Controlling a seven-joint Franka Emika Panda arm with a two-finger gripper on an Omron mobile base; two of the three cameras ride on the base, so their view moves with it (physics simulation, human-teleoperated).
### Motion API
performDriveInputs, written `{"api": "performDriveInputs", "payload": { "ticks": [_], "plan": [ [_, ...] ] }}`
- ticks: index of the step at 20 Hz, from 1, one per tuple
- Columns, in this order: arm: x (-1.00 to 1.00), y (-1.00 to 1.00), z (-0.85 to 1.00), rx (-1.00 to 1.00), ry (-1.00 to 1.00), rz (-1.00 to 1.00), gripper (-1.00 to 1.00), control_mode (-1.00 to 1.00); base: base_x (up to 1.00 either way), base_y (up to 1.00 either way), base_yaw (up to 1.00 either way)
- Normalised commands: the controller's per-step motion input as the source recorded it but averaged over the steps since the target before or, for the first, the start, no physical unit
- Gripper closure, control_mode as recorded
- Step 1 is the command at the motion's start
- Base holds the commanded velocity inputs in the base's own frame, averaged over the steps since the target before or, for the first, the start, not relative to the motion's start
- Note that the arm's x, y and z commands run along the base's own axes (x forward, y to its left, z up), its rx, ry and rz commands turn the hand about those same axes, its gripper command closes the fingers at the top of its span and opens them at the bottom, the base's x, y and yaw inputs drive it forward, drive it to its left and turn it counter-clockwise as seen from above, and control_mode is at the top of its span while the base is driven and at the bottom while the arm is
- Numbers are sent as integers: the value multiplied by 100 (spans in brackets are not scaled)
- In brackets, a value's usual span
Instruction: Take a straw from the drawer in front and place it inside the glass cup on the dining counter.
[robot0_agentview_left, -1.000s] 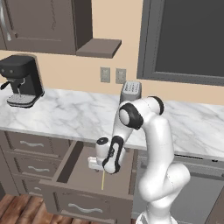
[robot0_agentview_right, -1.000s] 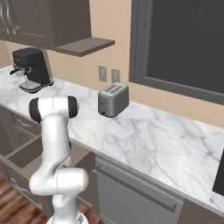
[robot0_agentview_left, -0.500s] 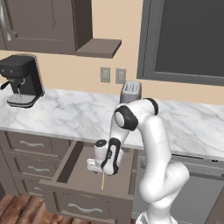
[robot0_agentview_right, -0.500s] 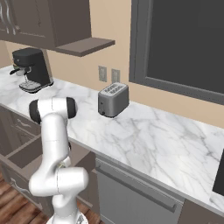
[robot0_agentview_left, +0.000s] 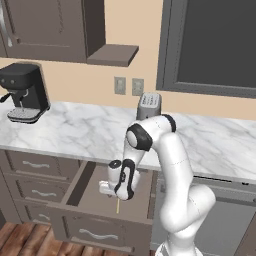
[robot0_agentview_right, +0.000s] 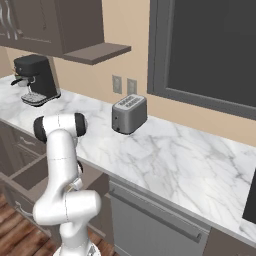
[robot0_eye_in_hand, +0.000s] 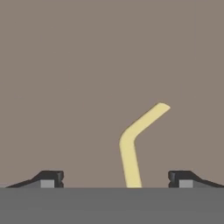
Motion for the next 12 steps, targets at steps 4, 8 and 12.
{"api": "performDriveInputs", "payload": {
  "ticks": [4,8,12],
  "plan": [
    [-3,2,-44,0,0,0,100,-100,0,0,0],
    [-27,0,-23,0,-2,0,100,-100,0,0,0],
    [-33,0,-3,0,-5,0,100,-100,0,0,0]
  ]
}}
